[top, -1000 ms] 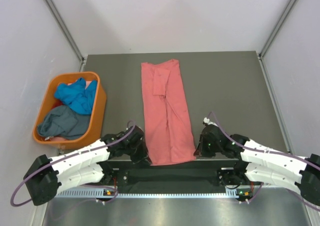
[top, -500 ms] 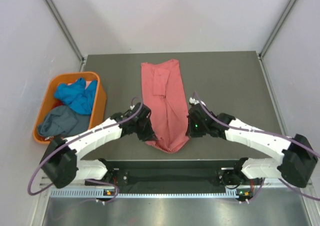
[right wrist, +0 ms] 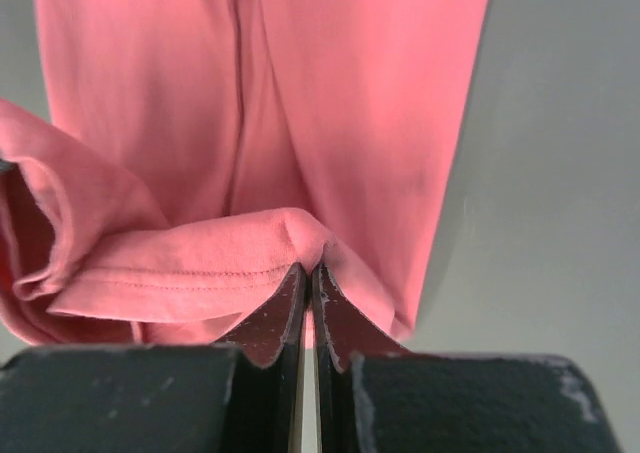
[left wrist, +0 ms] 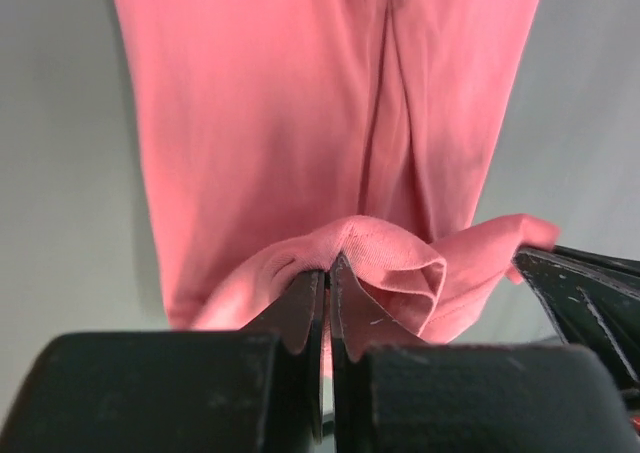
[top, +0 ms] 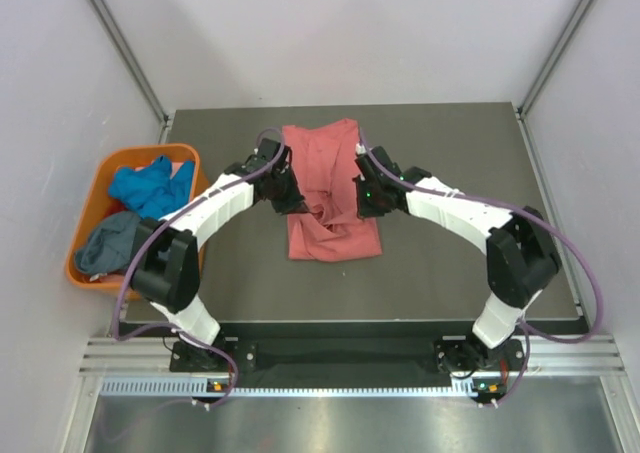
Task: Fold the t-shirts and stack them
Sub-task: Fold the tshirt
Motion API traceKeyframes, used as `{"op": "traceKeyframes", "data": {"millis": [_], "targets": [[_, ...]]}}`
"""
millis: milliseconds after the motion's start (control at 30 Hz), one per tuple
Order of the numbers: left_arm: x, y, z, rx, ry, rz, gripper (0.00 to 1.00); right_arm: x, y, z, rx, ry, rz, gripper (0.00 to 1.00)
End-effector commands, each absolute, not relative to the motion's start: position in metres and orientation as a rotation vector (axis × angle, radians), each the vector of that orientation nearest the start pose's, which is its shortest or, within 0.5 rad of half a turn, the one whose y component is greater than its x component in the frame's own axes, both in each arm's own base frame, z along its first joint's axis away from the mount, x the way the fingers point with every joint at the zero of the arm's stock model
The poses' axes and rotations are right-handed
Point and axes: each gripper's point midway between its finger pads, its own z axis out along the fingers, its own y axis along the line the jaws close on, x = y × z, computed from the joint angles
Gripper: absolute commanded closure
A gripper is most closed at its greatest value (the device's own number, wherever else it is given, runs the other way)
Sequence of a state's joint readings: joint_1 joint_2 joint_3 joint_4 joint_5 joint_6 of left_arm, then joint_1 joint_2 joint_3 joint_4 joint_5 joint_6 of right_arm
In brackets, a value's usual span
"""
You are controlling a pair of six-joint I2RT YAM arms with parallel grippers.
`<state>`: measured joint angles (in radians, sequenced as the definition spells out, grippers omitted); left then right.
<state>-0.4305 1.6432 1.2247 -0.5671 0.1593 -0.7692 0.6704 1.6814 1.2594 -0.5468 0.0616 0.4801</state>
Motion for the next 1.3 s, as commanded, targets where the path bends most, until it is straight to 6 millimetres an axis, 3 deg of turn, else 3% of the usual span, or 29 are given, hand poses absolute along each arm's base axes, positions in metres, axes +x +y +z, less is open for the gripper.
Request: {"op": "traceKeyframes", "data": {"millis": [0,33,67,133,233,533,933,1267], "targets": [[0.374,-0.214,0.129,-0.319,2.588,-0.67,1.0,0.354,0.267,0.124,-0.245,2.502,0.366,1.0],[0.379,-0.212,0.128,-0.324,2.594,-0.668,1.0,0.36,0.268,0.117,-0.249,2.517,0.352,1.0],[0.386,-0.208,0.12,-0.341,2.612,-0.653,1.0,0.37,0.271,0.127,-0.246,2.493,0.361,1.0],[0.398,-0.205,0.122,-0.345,2.602,-0.638,1.0,0.385,0.27,0.128,-0.239,2.487,0.351,1.0],[0.415,-0.2,0.107,-0.379,2.622,-0.626,1.0,0.404,0.265,0.125,-0.222,2.498,0.339,1.0],[0.455,-0.186,0.09,-0.447,2.614,-0.58,1.0,0.443,0.253,0.108,-0.177,2.539,0.323,1.0],[0.477,-0.169,0.074,-0.526,2.619,-0.473,1.0,0.466,0.251,0.092,-0.141,2.562,0.36,1.0],[0.493,-0.158,0.068,-0.547,2.608,-0.421,1.0,0.485,0.253,0.091,-0.121,2.555,0.385,0.99]]}}
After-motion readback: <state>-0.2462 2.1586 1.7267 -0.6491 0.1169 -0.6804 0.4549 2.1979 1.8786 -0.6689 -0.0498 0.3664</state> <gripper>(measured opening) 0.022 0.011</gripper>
